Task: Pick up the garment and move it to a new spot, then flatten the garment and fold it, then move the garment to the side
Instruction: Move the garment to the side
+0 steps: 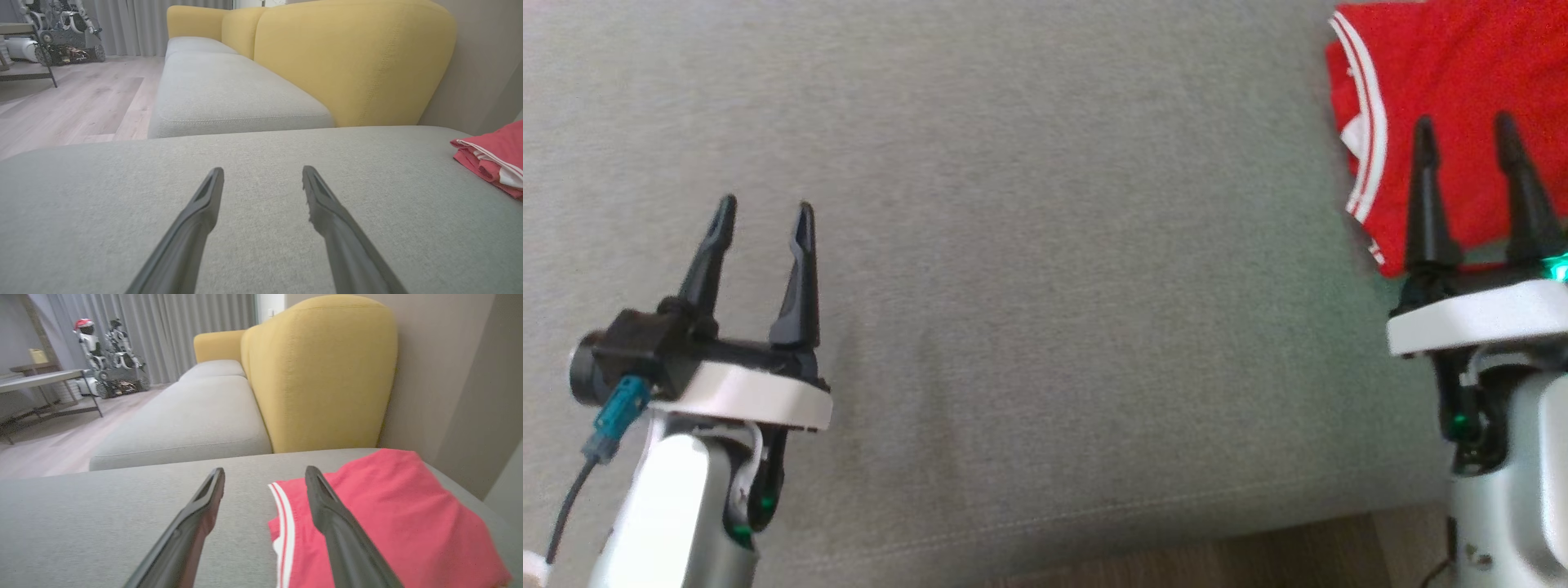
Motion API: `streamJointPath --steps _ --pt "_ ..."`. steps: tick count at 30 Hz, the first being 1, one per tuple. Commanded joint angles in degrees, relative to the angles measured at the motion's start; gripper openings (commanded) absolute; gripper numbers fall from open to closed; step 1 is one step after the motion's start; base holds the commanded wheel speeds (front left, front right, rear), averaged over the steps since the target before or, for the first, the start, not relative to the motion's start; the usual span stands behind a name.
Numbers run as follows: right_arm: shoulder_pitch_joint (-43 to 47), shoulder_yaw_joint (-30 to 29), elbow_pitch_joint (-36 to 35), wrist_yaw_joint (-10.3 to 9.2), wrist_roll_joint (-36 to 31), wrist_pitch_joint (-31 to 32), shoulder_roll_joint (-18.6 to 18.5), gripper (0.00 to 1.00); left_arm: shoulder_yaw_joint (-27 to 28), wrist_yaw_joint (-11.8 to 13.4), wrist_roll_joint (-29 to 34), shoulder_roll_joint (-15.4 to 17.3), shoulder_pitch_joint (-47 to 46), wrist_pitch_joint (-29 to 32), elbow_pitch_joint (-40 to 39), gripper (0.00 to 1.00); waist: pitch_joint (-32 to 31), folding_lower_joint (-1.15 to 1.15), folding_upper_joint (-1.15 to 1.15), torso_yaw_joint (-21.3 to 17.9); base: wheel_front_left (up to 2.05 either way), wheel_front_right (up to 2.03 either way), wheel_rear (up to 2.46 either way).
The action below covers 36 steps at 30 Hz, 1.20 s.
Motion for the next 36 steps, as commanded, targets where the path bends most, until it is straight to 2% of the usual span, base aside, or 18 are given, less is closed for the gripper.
streamJointPath --steps 1,10,19,36 --pt "0.2 2.4 -1.6 0.37 -0.4 -1.5 0.2 1.0 2.3 0.4 -0.5 0.5 0.1 -0.5 -1.2 1.0 -2.5 0.0 0.0 2.7 0.0 0.0 0.0" --pt "2.6 6.8 2.7 0.37 -0.1 -5.1 0.4 1.0 2.6 1.2 -1.0 0.9 3.7 -0.4 -0.8 1.0 -7.6 0.0 0.0 6.4 0.0 0.0 0.0" --pt "6.8 7.1 3.7 0.37 -1.9 -4.7 0.4 1.0 1.7 1.7 -1.1 1.3 8.0 0.2 -0.5 1.0 -12.7 0.0 0.0 6.8 0.0 0.0 0.0" --pt "13.4 6.6 2.4 0.37 -2.0 -3.0 0.4 1.0 0.5 2.2 -1.4 2.1 12.2 0.5 -0.6 1.0 -18.4 0.0 0.0 6.8 0.0 0.0 0.0"
